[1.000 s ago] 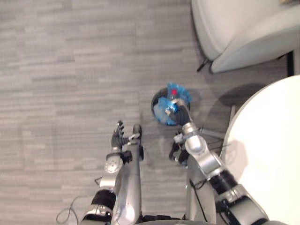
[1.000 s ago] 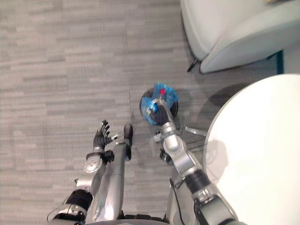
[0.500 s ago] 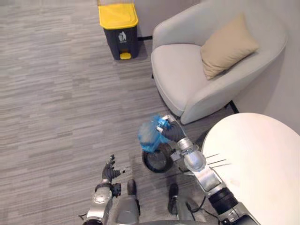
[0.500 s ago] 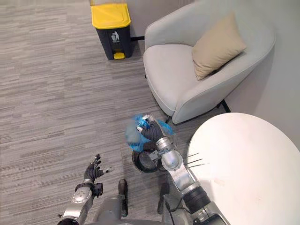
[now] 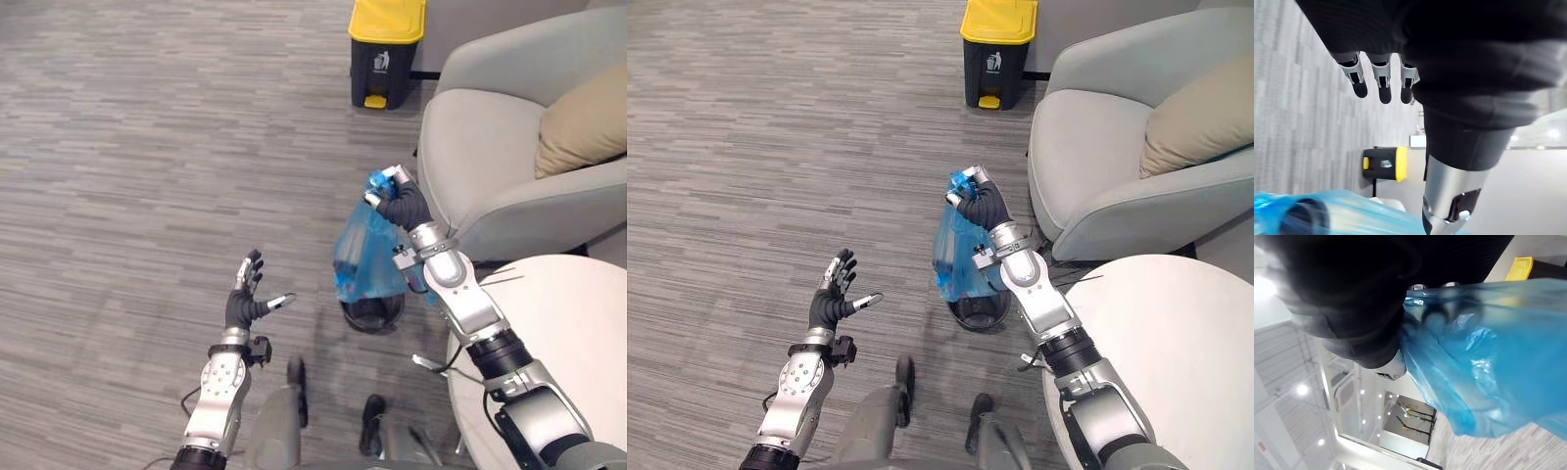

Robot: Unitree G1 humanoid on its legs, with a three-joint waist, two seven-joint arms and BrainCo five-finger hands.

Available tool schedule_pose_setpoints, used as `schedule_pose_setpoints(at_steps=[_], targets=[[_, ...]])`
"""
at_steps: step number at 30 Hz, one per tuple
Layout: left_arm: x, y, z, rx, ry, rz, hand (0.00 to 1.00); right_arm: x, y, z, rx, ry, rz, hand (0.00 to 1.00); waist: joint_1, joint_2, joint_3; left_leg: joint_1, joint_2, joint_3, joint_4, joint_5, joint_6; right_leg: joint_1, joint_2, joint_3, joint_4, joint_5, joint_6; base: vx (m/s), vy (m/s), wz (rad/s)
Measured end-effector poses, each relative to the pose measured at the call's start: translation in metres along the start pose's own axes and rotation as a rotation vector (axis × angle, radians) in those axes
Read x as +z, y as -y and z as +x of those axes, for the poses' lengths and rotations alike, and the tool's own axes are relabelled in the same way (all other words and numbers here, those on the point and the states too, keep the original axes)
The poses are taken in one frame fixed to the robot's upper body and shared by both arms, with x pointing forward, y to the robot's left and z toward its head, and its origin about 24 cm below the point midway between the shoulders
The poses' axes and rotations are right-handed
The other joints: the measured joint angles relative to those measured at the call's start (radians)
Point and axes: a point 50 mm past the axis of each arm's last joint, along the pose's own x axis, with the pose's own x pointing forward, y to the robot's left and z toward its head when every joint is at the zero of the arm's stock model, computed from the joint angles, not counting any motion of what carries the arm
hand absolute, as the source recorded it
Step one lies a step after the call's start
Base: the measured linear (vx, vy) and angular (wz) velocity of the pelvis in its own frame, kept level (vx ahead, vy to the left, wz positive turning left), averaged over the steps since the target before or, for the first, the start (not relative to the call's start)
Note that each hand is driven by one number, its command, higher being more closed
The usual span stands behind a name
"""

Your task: Gather rubbish on tea table into small bin, then transfer packed bag to large trash can.

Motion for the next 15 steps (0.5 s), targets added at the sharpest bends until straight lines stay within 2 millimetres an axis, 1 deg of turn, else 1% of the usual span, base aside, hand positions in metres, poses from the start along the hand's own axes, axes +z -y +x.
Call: schedule_pose_setpoints(at_steps=[1, 2, 3, 4, 5, 6, 8, 10, 12, 13, 15], targets=[[0.004, 0.003, 0.004, -0.021, 0.020, 0.008, 0.00, 0.001, 0.001, 0.001, -0.006, 0.003, 0.001, 1.00, -0.009, 0.002, -0.001, 0.029, -0.002, 0.003, -0.054, -0.001, -0.005, 0.006, 0.005, -0.005, -0.025, 0.017, 0.005, -0.12, 0.079, 0.43], [0.011, 0.008, 0.011, -0.058, 0.054, 0.033, 0.00, 0.002, 0.004, 0.002, -0.010, 0.009, 0.001, 1.00, -0.016, 0.002, -0.007, 0.073, -0.002, 0.003, -0.164, 0.018, -0.016, 0.008, 0.011, -0.019, -0.066, 0.048, 0.012, -0.11, 0.111, 0.36], [0.015, 0.013, 0.016, -0.097, 0.073, 0.065, 0.00, 0.002, 0.000, 0.002, 0.004, 0.011, 0.023, 1.00, -0.025, -0.015, -0.015, 0.079, -0.015, 0.001, -0.220, 0.062, -0.009, 0.013, 0.006, -0.023, -0.109, 0.087, 0.021, -0.12, 0.135, 0.26], [0.016, 0.015, 0.017, -0.117, 0.079, 0.077, 0.00, 0.003, -0.002, 0.003, 0.009, 0.012, 0.034, 1.00, -0.026, -0.019, -0.017, 0.082, -0.020, -0.004, -0.233, 0.069, -0.006, 0.019, 0.005, -0.025, -0.128, 0.101, 0.026, -0.10, 0.150, 0.23], [0.018, 0.021, 0.019, -0.152, 0.094, 0.113, 0.00, 0.004, -0.007, 0.004, 0.021, 0.019, 0.060, 1.00, -0.032, -0.025, -0.021, 0.095, -0.035, -0.009, -0.257, 0.088, 0.001, 0.043, -0.003, -0.025, -0.166, 0.129, 0.036, -0.05, 0.108, 0.19], [0.019, 0.023, 0.019, -0.162, 0.099, 0.122, 0.00, 0.006, -0.008, 0.004, 0.026, 0.026, 0.064, 1.00, -0.035, -0.025, -0.021, 0.103, -0.041, -0.009, -0.264, 0.093, 0.008, 0.055, -0.007, -0.024, -0.178, 0.134, 0.041, -0.06, 0.131, 0.15], [0.020, 0.032, 0.021, -0.200, 0.112, 0.142, 0.00, 0.017, -0.012, 0.005, 0.043, 0.072, 0.076, 1.00, -0.035, -0.026, -0.035, 0.126, -0.058, -0.007, -0.301, 0.111, 0.020, 0.071, -0.009, -0.010, -0.209, 0.160, 0.049, -0.05, 0.108, -0.02], [0.018, 0.036, 0.024, -0.229, 0.107, 0.165, 0.00, 0.024, -0.018, 0.007, 0.053, 0.103, 0.104, 1.00, -0.036, -0.033, -0.052, 0.130, -0.063, 0.002, -0.316, 0.117, 0.024, 0.073, -0.009, 0.016, -0.231, 0.175, 0.056, -0.04, 0.085, -0.14], [0.013, 0.038, 0.028, -0.243, 0.081, 0.187, 0.00, 0.025, -0.031, 0.006, 0.101, 0.107, 0.125, 1.00, -0.037, -0.041, -0.072, 0.134, -0.064, 0.017, -0.316, 0.120, 0.025, 0.075, -0.006, 0.034, -0.248, 0.191, 0.053, -0.04, 0.057, -0.22], [0.011, 0.039, 0.029, -0.247, 0.071, 0.191, 0.00, 0.025, -0.035, 0.006, 0.120, 0.106, 0.127, 1.00, -0.038, -0.042, -0.080, 0.134, -0.063, 0.017, -0.316, 0.120, 0.024, 0.075, -0.006, 0.037, -0.251, 0.193, 0.052, -0.02, 0.023, -0.16], [0.007, 0.044, 0.035, -0.273, 0.055, 0.230, 0.00, 0.026, -0.052, 0.004, 0.183, 0.105, 0.155, 1.00, -0.038, -0.043, -0.084, 0.152, -0.062, 0.017, -0.316, 0.121, 0.024, 0.094, 0.000, 0.045, -0.262, 0.200, 0.052, -0.02, 0.006, -0.10]])
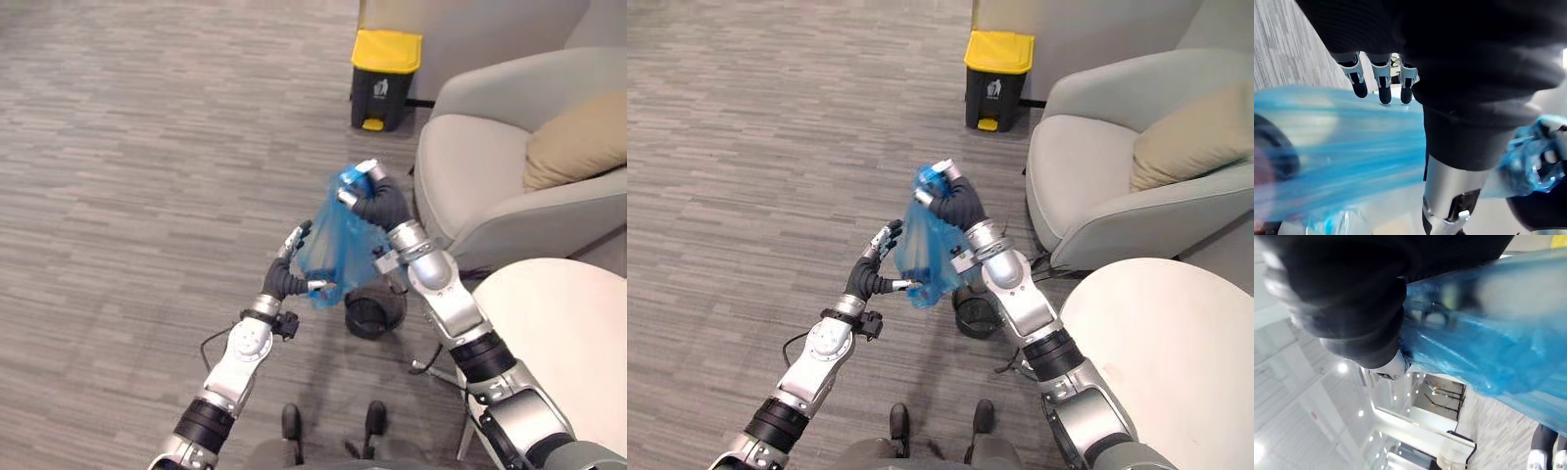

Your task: Gather rubbish on tea table into small bin, then transfer packed bag to large trash can.

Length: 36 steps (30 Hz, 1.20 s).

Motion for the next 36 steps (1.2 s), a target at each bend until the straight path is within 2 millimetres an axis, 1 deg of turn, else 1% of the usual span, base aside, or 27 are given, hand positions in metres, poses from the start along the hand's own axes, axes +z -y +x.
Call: schedule_pose_setpoints(at_steps=[3, 7, 10, 14, 15, 17, 18, 22, 24, 28, 29, 32, 36], targets=[[0.003, 0.001, 0.007, -0.008, 0.013, 0.066, 0.00, 0.000, -0.013, 0.002, 0.037, 0.005, 0.037, 1.00, -0.001, -0.004, -0.004, 0.014, 0.007, 0.002, -0.009, 0.005, -0.007, 0.007, 0.010, 0.010, -0.001, 0.002, -0.002, -0.04, -0.008, -0.08], [0.003, 0.005, 0.011, 0.053, 0.009, 0.141, 0.00, -0.001, -0.029, 0.003, 0.095, -0.010, 0.077, 1.00, 0.000, -0.010, -0.007, 0.026, 0.018, 0.002, -0.031, 0.015, -0.016, 0.018, 0.023, 0.016, -0.002, 0.001, -0.002, -0.05, -0.007, -0.02], [-0.001, 0.009, 0.012, 0.094, -0.010, 0.141, 0.00, -0.002, -0.039, 0.003, 0.124, -0.021, 0.096, 1.00, 0.002, -0.020, -0.013, 0.037, 0.025, 0.003, -0.035, 0.021, -0.023, 0.019, 0.030, 0.021, -0.004, 0.002, -0.002, -0.01, -0.006, -0.02], [-0.005, 0.013, 0.012, 0.117, -0.042, 0.122, 0.00, -0.005, -0.046, 0.002, 0.146, -0.035, 0.107, 1.00, 0.003, -0.031, -0.021, 0.038, 0.033, 0.003, -0.036, 0.024, -0.026, 0.020, 0.034, 0.027, -0.006, 0.002, -0.003, 0.00, 0.000, 0.00], [-0.010, 0.015, 0.011, 0.113, -0.066, 0.118, 0.00, -0.004, -0.052, 0.003, 0.162, -0.032, 0.121, 1.00, 0.001, -0.033, -0.022, 0.041, 0.035, 0.004, -0.036, 0.024, -0.026, 0.022, 0.036, 0.029, -0.008, 0.002, -0.003, 0.00, 0.002, -0.04], [-0.013, 0.019, 0.010, 0.104, -0.084, 0.113, 0.00, -0.004, -0.060, 0.003, 0.178, -0.033, 0.141, 1.00, 0.002, -0.036, -0.024, 0.041, 0.038, 0.005, -0.036, 0.024, -0.027, 0.023, 0.041, 0.033, -0.011, 0.002, -0.004, 0.00, 0.000, -0.02], [-0.013, 0.022, 0.010, 0.094, -0.090, 0.111, 1.00, -0.005, -0.063, 0.004, 0.180, -0.041, 0.158, 1.00, 0.003, -0.039, -0.026, 0.042, 0.041, 0.003, -0.036, 0.025, -0.028, 0.028, 0.044, 0.034, -0.017, 0.004, -0.006, 0.00, 0.000, 0.00], [-0.023, 0.030, 0.008, 0.072, -0.137, 0.102, 1.00, -0.016, -0.073, 0.003, 0.188, -0.099, 0.217, 1.00, 0.003, -0.042, -0.039, 0.043, 0.046, -0.002, -0.035, 0.026, -0.030, 0.033, 0.050, 0.037, -0.022, 0.005, -0.007, 0.00, -0.001, 0.02], [-0.028, 0.037, 0.006, 0.038, -0.159, 0.107, 1.00, -0.024, -0.077, 0.001, 0.198, -0.143, 0.244, 1.00, 0.004, -0.041, -0.050, 0.041, 0.048, -0.002, -0.035, 0.026, -0.030, 0.033, 0.051, 0.037, -0.024, 0.006, -0.009, 0.00, 0.000, 0.00], [-0.027, 0.040, 0.006, 0.017, -0.157, 0.102, 1.00, -0.026, -0.084, 0.003, 0.231, -0.163, 0.247, 1.00, 0.003, -0.042, -0.053, 0.041, 0.049, -0.002, -0.035, 0.027, -0.033, 0.033, 0.053, 0.037, -0.024, 0.008, -0.012, 0.00, 0.000, 0.00], [-0.027, 0.039, 0.007, 0.018, -0.157, 0.096, 1.00, -0.026, -0.085, 0.007, 0.244, -0.166, 0.243, 1.00, 0.003, -0.042, -0.053, 0.041, 0.051, -0.002, -0.035, 0.028, -0.034, 0.033, 0.054, 0.037, -0.024, 0.009, -0.013, 0.00, 0.000, 0.00], [-0.023, 0.037, 0.012, 0.028, -0.143, 0.072, 1.00, -0.022, -0.085, 0.012, 0.255, -0.151, 0.237, 1.00, 0.007, -0.042, -0.054, 0.039, 0.056, -0.003, -0.035, 0.032, -0.039, 0.034, 0.060, 0.036, -0.029, 0.011, -0.016, 0.00, 0.000, 0.00], [-0.020, 0.037, 0.015, 0.030, -0.137, 0.042, 1.00, -0.021, -0.086, 0.014, 0.264, -0.145, 0.234, 1.00, 0.004, -0.042, -0.054, 0.038, 0.059, -0.004, -0.035, 0.035, -0.045, 0.035, 0.068, 0.036, -0.034, 0.013, -0.018, 0.00, 0.000, 0.00]])
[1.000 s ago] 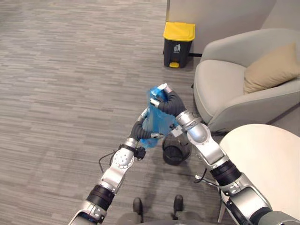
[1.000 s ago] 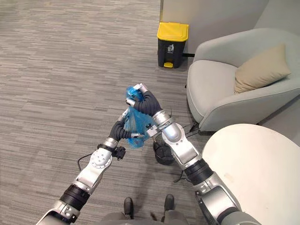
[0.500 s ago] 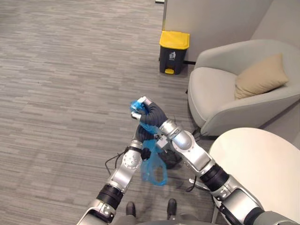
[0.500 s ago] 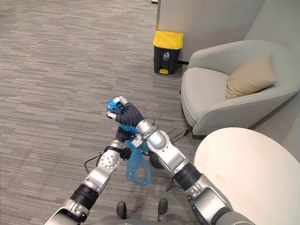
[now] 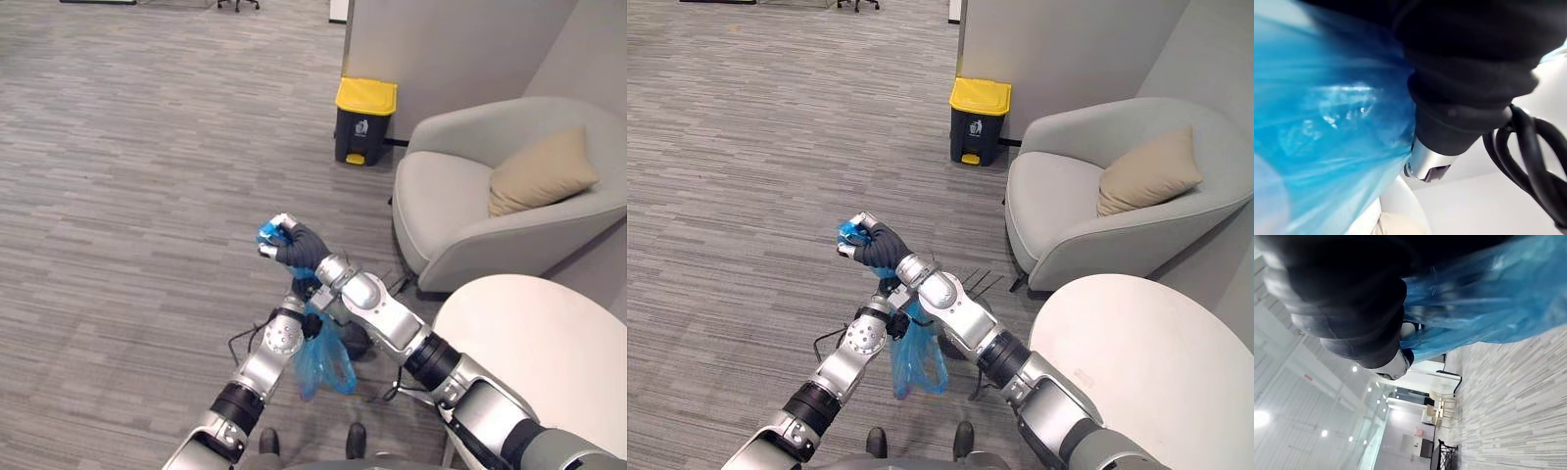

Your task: Gather rubbish on tea table into small bin, then transfer packed bag to large trash can.

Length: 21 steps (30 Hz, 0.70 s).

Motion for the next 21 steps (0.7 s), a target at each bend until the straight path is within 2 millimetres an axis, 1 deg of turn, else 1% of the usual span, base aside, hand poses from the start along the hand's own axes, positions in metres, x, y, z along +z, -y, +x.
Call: schedule_pose_setpoints(at_steps=[2, 3, 5, 9, 11, 13, 15, 16, 18, 19, 21], targets=[[0.000, 0.001, 0.000, 0.000, -0.003, -0.014, 1.00, 0.000, 0.000, 0.000, 0.001, 0.000, -0.002, 1.00, -0.003, 0.000, 0.000, 0.000, 0.000, 0.000, 0.000, 0.000, 0.000, 0.000, 0.001, 0.000, -0.001, 0.000, 0.000, 0.00, 0.000, 0.00], [0.001, 0.001, 0.000, -0.002, -0.002, -0.023, 1.00, 0.000, 0.000, 0.000, 0.001, -0.001, -0.008, 0.00, -0.004, 0.000, 0.000, 0.000, 0.001, 0.001, 0.000, 0.000, 0.000, 0.000, 0.002, 0.001, -0.001, 0.000, -0.001, 0.00, 0.000, 0.00], [0.001, 0.001, 0.000, 0.001, -0.001, -0.034, 1.00, 0.000, 0.000, 0.000, 0.005, -0.002, -0.029, 0.00, -0.003, 0.000, 0.000, 0.000, 0.001, 0.001, 0.000, 0.000, 0.000, 0.000, 0.002, 0.001, -0.001, 0.000, -0.001, 0.00, 0.000, 0.00], [0.005, -0.002, 0.001, 0.018, 0.011, -0.060, 1.00, 0.000, -0.002, -0.001, 0.019, 0.001, -0.126, 0.00, -0.003, 0.000, 0.000, 0.000, 0.000, 0.001, 0.000, 0.000, 0.000, 0.000, 0.000, 0.001, -0.001, 0.000, 0.000, 0.00, 0.008, 0.00], [0.005, -0.008, -0.001, 0.045, 0.014, -0.075, 1.00, -0.002, -0.002, -0.007, 0.008, 0.000, -0.176, 0.00, -0.003, 0.000, 0.000, 0.000, 0.000, 0.001, 0.000, 0.000, 0.000, 0.000, -0.002, 0.002, -0.001, 0.000, 0.000, 0.00, 0.000, 0.00], [0.003, -0.015, -0.005, 0.078, 0.008, -0.090, 1.00, -0.005, 0.001, -0.017, -0.020, -0.007, -0.221, 0.00, -0.003, 0.000, 0.000, 0.000, 0.000, 0.001, 0.000, 0.000, 0.000, 0.000, -0.003, 0.002, -0.001, -0.001, 0.002, 0.00, 0.000, 0.00], [-0.006, -0.027, -0.013, 0.140, -0.023, -0.107, 1.00, -0.009, 0.008, -0.032, -0.053, -0.019, -0.300, 0.00, -0.003, 0.000, 0.000, 0.001, 0.000, 0.003, 0.000, -0.001, 0.000, -0.001, -0.004, 0.004, -0.001, -0.002, 0.003, 0.00, 0.000, 0.00], [-0.009, -0.030, -0.015, 0.157, -0.036, -0.111, 1.00, -0.009, 0.010, -0.036, -0.065, -0.020, -0.311, 0.00, -0.003, 0.000, 0.000, 0.001, 0.000, 0.003, 0.000, -0.001, 0.000, -0.001, -0.004, 0.005, -0.001, -0.003, 0.004, 0.00, 0.000, 0.00], [-0.024, -0.044, -0.026, 0.222, -0.092, -0.129, 1.00, -0.009, 0.022, -0.053, -0.109, -0.032, -0.390, 0.00, -0.004, 0.000, 0.000, 0.002, 0.000, 0.005, -0.001, -0.001, 0.000, -0.001, -0.004, 0.007, -0.001, -0.005, 0.007, 0.00, 0.000, 0.00], [-0.027, -0.048, -0.029, 0.240, -0.106, -0.133, 1.00, -0.009, 0.026, -0.059, -0.125, -0.040, -0.406, 0.00, -0.004, 0.000, 0.000, 0.002, 0.000, 0.006, -0.001, -0.001, 0.000, -0.001, -0.004, 0.008, -0.001, -0.006, 0.008, 0.00, 0.000, 0.00], [-0.038, -0.060, -0.040, 0.300, -0.148, -0.140, 1.00, -0.014, 0.038, -0.078, -0.165, -0.081, -0.447, 0.00, -0.004, 0.000, 0.000, 0.004, 0.000, 0.008, -0.003, -0.001, 0.000, -0.001, -0.003, 0.010, -0.001, -0.007, 0.010, 0.00, 0.000, 0.00]])
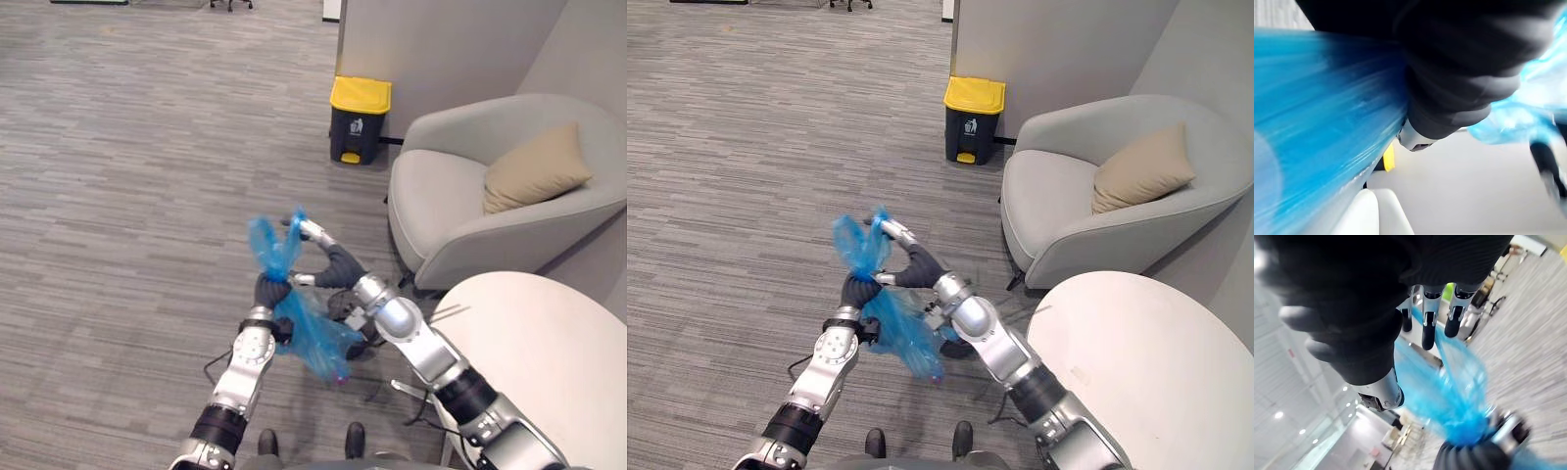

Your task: Gather rubbish on tea table into small bin, then transfer packed bag to large trash can.

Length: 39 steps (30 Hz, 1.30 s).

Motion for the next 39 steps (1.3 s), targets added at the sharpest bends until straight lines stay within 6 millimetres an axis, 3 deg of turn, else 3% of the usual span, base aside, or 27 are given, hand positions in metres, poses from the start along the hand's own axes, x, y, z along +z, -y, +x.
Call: schedule_pose_setpoints(at_steps=[7, 12, 15, 18, 23, 26, 30, 32, 34, 36, 38, 39], targets=[[-0.028, -0.047, -0.020, 0.145, -0.108, 0.029, 1.00, -0.025, 0.019, -0.056, -0.012, -0.130, -0.080, 0.00, 0.000, 0.000, 0.000, 0.002, 0.000, 0.008, -0.003, -0.003, -0.004, -0.001, 0.000, 0.012, -0.003, -0.003, 0.004, 0.00, 0.000, -0.02], [-0.049, -0.066, -0.032, 0.182, -0.200, 0.056, 1.00, -0.048, 0.008, -0.095, 0.006, -0.287, 0.008, 0.00, -0.001, 0.001, 0.000, 0.000, -0.008, 0.009, -0.004, -0.003, -0.004, -0.002, -0.001, 0.015, -0.008, -0.003, 0.005, 0.00, 0.006, 0.00], [-0.066, -0.071, -0.047, 0.171, -0.279, 0.069, 1.00, -0.088, -0.011, -0.133, -0.023, -0.534, 0.136, 0.00, -0.004, 0.003, 0.001, -0.003, -0.011, 0.009, -0.004, -0.004, -0.004, -0.002, -0.003, 0.016, -0.013, -0.003, 0.005, 0.00, 0.011, 0.00], [-0.083, -0.076, -0.066, 0.165, -0.360, 0.071, 1.00, -0.117, -0.020, -0.169, -0.090, -0.750, 0.210, 0.00, -0.005, 0.015, 0.001, -0.004, -0.016, 0.009, -0.004, -0.008, 0.001, -0.001, -0.007, 0.016, -0.017, -0.004, 0.004, 0.00, 0.000, 0.00], [-0.108, -0.094, -0.100, 0.202, -0.495, 0.068, 1.00, -0.137, -0.013, -0.207, -0.278, -0.942, 0.259, 0.00, -0.026, 0.047, -0.003, -0.016, -0.024, -0.008, -0.003, -0.014, 0.008, 0.000, -0.017, -0.009, -0.017, -0.013, 0.007, 0.00, 0.014, 0.12], [-0.113, -0.100, -0.108, 0.226, -0.526, 0.058, 1.00, -0.141, -0.008, -0.217, -0.373, -0.991, 0.275, 0.00, -0.027, 0.058, 0.006, -0.045, -0.029, -0.033, 0.009, -0.014, 0.009, -0.004, -0.023, -0.041, -0.015, -0.019, 0.008, -0.01, 0.026, 0.35], [-0.110, -0.096, -0.103, 0.217, -0.511, 0.026, 1.00, -0.144, 0.001, -0.223, -0.484, -1.005, 0.298, 0.00, -0.025, 0.084, 0.033, -0.142, -0.041, -0.100, 0.085, -0.039, 0.020, -0.022, -0.050, -0.151, 0.022, -0.055, 0.020, -0.01, 0.036, 0.72], [-0.110, -0.093, -0.101, 0.215, -0.506, 0.005, 1.00, -0.144, 0.006, -0.226, -0.528, -1.007, 0.304, 0.00, -0.028, 0.088, 0.039, -0.180, -0.023, -0.011, 0.122, -0.055, 0.043, -0.024, -0.070, -0.211, 0.025, -0.065, 0.027, 0.02, 0.039, 0.87], [-0.110, -0.092, -0.102, 0.215, -0.508, -0.001, 1.00, -0.145, 0.011, -0.224, -0.567, -1.000, 0.299, 0.00, -0.022, 0.098, 0.050, -0.197, 0.015, 0.117, 0.160, -0.054, 0.041, -0.025, -0.083, -0.246, 0.041, -0.078, 0.042, 0.12, 0.068, 0.69], [-0.112, -0.095, -0.107, 0.222, -0.521, 0.004, 1.00, -0.145, 0.010, -0.217, -0.577, -0.983, 0.317, 0.00, -0.011, 0.086, 0.059, -0.198, 0.007, 0.114, 0.183, -0.076, 0.046, -0.024, -0.099, -0.248, 0.068, -0.100, 0.058, 0.13, 0.084, 0.23], [-0.114, -0.094, -0.111, 0.223, -0.531, 0.003, 1.00, -0.146, 0.012, -0.211, -0.580, -0.964, 0.322, 0.00, 0.000, 0.075, 0.067, -0.210, -0.007, 0.115, 0.249, -0.132, 0.054, -0.035, -0.136, -0.244, 0.136, -0.147, 0.079, 0.14, 0.139, 0.04], [-0.114, -0.095, -0.114, 0.224, -0.532, 0.006, 1.00, -0.146, 0.012, -0.207, -0.580, -0.954, 0.324, 0.00, 0.000, 0.068, 0.073, -0.225, -0.012, 0.119, 0.315, -0.187, 0.062, -0.060, -0.170, -0.235, 0.226, -0.200, 0.095, 0.17, 0.160, 0.05]])
